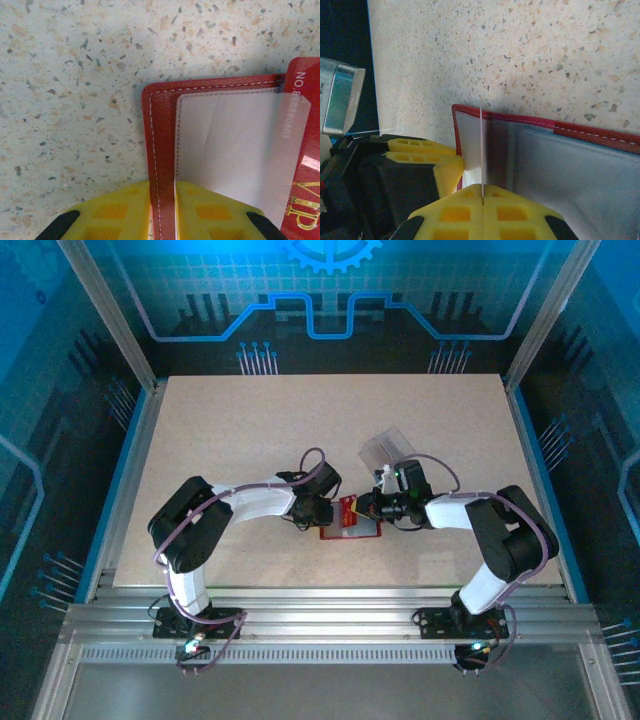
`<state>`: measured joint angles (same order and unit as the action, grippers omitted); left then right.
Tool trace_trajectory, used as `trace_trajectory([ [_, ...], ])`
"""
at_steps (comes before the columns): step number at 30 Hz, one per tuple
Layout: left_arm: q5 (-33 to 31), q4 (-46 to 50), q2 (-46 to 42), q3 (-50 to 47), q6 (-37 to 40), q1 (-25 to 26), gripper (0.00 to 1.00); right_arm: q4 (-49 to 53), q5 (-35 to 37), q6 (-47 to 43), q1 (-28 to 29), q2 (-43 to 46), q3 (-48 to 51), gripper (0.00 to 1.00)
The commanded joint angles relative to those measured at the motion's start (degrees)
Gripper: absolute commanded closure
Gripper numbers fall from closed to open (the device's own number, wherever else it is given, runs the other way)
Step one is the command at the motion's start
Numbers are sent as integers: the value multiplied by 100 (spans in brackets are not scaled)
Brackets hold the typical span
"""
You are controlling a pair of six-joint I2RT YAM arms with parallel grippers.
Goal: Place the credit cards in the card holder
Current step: Insert the credit card into the card slot.
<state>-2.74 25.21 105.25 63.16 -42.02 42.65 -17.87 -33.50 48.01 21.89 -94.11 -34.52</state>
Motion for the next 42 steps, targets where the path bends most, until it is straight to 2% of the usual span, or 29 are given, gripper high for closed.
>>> trace_trajectory([
  [1, 178, 45, 160, -136, -74, 115, 79, 113, -89, -36, -47, -82, 86, 100],
  [29, 239, -42, 171, -190, -105, 113, 79, 372, 89, -122, 295, -173, 185, 100],
  [42, 308, -141, 147, -271, -164, 134, 79, 43, 184, 136, 508, -433, 78, 100],
])
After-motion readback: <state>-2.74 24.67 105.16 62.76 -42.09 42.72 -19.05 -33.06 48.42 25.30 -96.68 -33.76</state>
